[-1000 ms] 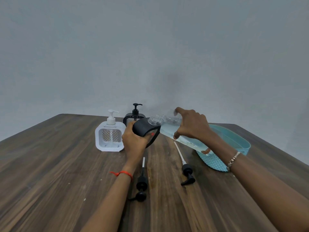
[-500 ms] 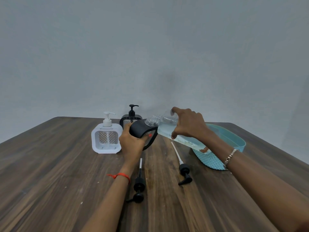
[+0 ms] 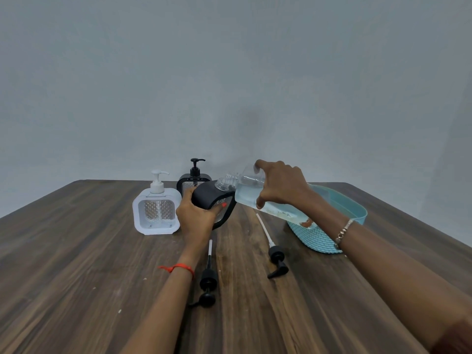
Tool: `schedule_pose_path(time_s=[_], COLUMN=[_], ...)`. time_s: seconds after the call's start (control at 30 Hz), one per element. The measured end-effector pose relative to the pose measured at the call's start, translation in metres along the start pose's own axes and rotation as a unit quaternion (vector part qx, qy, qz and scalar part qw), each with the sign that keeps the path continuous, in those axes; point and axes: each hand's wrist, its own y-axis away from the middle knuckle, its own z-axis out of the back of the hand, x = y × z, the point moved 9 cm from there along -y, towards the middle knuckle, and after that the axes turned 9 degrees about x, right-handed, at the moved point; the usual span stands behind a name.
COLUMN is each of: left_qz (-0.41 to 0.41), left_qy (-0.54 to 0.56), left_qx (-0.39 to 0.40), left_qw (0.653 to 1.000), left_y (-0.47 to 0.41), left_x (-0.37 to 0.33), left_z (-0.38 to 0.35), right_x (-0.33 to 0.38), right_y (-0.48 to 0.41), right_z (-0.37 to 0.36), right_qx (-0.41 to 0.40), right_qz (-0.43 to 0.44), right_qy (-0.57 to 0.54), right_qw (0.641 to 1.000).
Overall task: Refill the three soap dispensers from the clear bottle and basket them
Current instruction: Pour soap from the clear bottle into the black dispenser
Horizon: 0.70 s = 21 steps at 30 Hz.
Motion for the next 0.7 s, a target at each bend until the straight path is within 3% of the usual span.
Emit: schedule_pose_path(time_s=[0.7], left_qz=[0.014], left_qy=[-0.001], left_qx=[-0.005], left_qw=[1.000], left_y=[0.0012], left_x=[0.0012], left_z=[0.0008], right_x=[0.0027], right_y=[0.0019], right_z=[0.0014], right_qx=[0.010], right_qz=[0.000], right_qy=[0.001], right_qw=[1.000])
